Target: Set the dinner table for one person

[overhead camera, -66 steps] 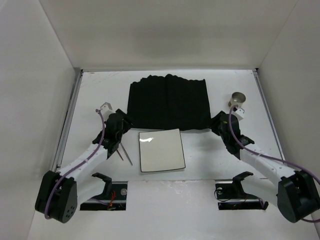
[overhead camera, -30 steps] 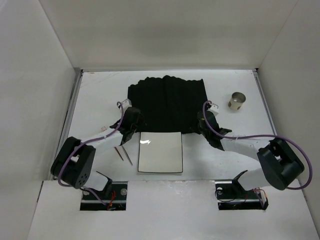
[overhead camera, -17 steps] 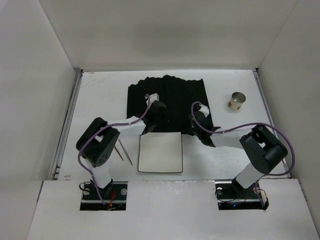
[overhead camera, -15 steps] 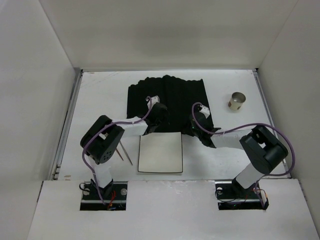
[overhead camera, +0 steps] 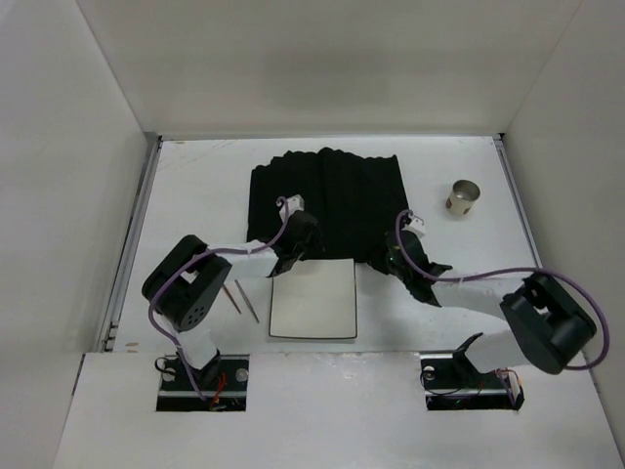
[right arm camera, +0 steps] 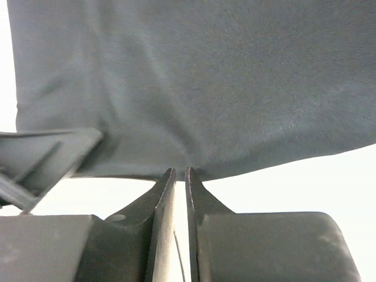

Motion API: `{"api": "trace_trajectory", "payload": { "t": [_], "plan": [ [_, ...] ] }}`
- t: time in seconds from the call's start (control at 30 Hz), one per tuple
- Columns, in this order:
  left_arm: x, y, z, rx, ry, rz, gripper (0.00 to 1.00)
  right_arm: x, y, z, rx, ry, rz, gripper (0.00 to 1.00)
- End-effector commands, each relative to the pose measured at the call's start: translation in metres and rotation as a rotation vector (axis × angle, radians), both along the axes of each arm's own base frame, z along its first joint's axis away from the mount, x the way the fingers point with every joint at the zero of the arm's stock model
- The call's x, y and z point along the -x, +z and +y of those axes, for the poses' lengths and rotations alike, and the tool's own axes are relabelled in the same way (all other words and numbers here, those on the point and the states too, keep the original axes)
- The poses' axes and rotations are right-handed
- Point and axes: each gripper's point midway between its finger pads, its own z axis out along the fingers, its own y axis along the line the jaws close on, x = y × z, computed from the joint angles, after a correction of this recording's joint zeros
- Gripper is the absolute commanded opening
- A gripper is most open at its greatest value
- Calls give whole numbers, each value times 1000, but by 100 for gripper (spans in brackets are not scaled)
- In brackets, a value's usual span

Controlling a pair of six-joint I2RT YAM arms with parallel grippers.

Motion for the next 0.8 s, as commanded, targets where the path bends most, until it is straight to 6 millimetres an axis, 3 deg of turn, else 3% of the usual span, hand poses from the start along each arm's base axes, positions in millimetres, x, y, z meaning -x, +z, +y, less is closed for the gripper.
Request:
{"api": "trace_trajectory", "payload": {
  "t": [0.0,0.07,0.17,0.33,0.4,0.5,0.63,0.77],
  "plan": [
    [23,-3,22,-59,12,38,24,-9,38,-20,-31,-58,-88,18],
    [21,14,25,-44,26,-5,24,-14,48,-40,-22,-118,-110,18],
    [20,28,36,-37,51,-41,24,-24,47,-69,3,-207,-108,18],
    [15,26,81,-53,168,-61,25,-36,18,-99,29,-299,-31,19],
    [17,23,102,-60,218,-69,26,-36,10,-99,26,-300,-10,19],
    [21,18,130,-67,284,-73,27,-35,9,-99,28,-304,-13,29],
    [27,11,151,-65,336,-84,31,-21,26,-91,25,-292,-76,40],
    [31,5,161,-65,356,-71,32,12,49,-61,-4,-155,-159,53]
  ]
}}
